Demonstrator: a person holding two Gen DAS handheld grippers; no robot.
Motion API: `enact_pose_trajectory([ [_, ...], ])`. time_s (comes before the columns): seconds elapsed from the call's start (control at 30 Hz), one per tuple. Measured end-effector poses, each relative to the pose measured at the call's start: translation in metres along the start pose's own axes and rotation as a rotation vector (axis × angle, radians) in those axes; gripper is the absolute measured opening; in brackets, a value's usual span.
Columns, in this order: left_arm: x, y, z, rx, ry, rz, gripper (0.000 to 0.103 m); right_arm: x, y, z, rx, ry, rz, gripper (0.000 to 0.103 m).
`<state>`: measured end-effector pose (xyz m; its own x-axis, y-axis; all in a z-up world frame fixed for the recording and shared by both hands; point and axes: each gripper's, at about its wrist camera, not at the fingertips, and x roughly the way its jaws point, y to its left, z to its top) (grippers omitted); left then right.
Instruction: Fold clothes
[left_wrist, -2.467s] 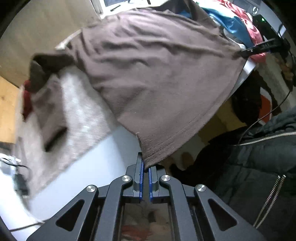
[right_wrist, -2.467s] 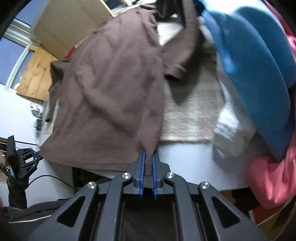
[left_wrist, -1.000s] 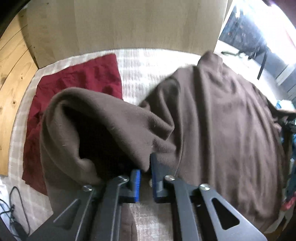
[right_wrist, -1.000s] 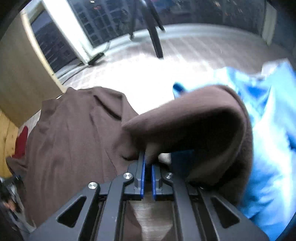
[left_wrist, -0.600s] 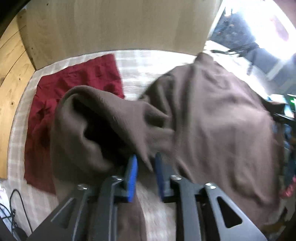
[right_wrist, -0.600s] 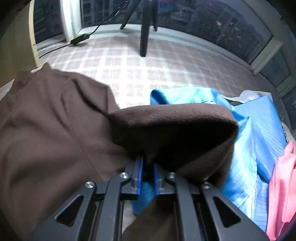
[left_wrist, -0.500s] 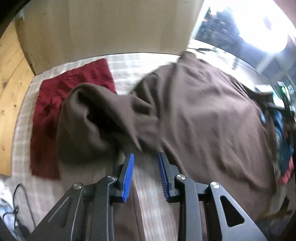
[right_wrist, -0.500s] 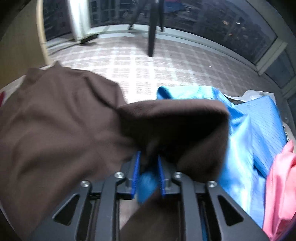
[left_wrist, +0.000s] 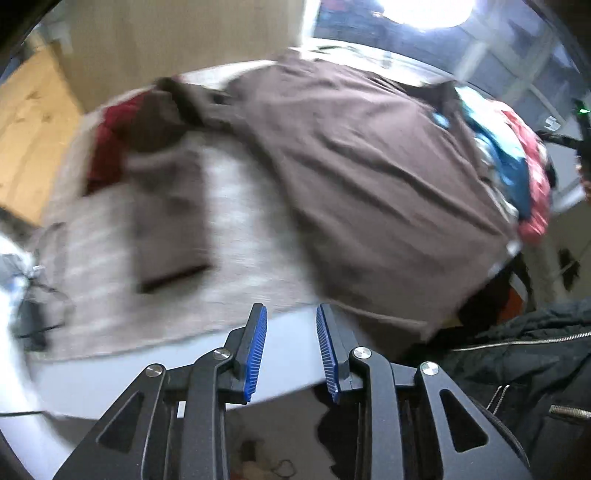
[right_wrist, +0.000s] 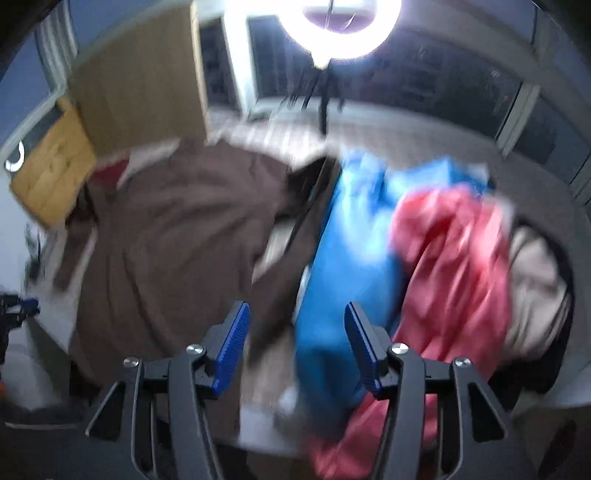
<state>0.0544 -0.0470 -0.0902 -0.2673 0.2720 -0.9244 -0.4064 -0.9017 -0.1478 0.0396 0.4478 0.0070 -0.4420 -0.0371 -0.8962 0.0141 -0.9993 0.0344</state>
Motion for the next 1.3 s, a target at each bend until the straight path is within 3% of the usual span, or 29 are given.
enact_pose_trajectory([
  [0.13,0.023,-0.055,-0.021,0.141,0.028,0.007,0.028,0.056,0.054,-0.059,-0.137,0.109,0.009,0.053],
  [0.27,0.035,-0.08,-0.055,0.224,0.076,0.036,0.033,0.086,0.076,-0.098,-0.208,0.168,0.019,0.053],
  [0.43,0.063,-0.084,-0.051,0.189,0.063,0.098,0.033,0.089,0.058,-0.112,-0.169,0.154,0.032,0.053],
  [0.5,0.065,-0.079,-0.045,0.133,0.032,0.091,0.023,0.088,0.05,-0.116,-0.169,0.148,0.02,0.053],
  [0.53,0.063,-0.076,-0.044,0.107,0.009,0.073,0.008,0.088,0.049,-0.119,-0.181,0.144,0.015,0.053],
  [0.57,0.058,-0.07,-0.045,0.076,-0.021,0.05,0.004,0.088,0.048,-0.122,-0.196,0.14,0.011,0.053],
  [0.63,0.05,-0.059,-0.049,0.022,-0.064,0.016,0.004,0.093,0.051,-0.125,-0.225,0.133,0.01,0.053],
  [0.77,0.043,-0.044,-0.057,-0.046,-0.063,-0.011,0.004,0.108,0.066,-0.131,-0.3,0.119,0.005,0.053],
  [0.9,0.025,-0.049,-0.054,-0.035,-0.101,-0.009,0.004,0.125,0.075,-0.127,-0.31,0.111,0.05,0.053],
  [1.0,0.016,-0.051,-0.051,-0.031,-0.119,-0.01,0.004,0.131,0.067,-0.119,-0.248,0.097,0.116,0.052],
  [1.1,0.01,-0.048,-0.049,-0.042,-0.133,-0.013,0.004,0.132,0.064,-0.123,-0.277,0.1,0.098,0.051],
  [1.17,0.007,-0.043,-0.048,-0.057,-0.141,-0.021,0.004,0.135,0.061,-0.125,-0.278,0.105,0.095,0.044],
  [1.23,0.008,-0.043,-0.046,-0.063,-0.141,-0.024,0.004,0.14,0.056,-0.124,-0.249,0.106,0.116,0.025],
  [1.3,0.011,-0.046,-0.045,-0.051,-0.132,-0.022,0.004,0.145,0.053,-0.12,-0.229,0.101,0.138,0.024],
])
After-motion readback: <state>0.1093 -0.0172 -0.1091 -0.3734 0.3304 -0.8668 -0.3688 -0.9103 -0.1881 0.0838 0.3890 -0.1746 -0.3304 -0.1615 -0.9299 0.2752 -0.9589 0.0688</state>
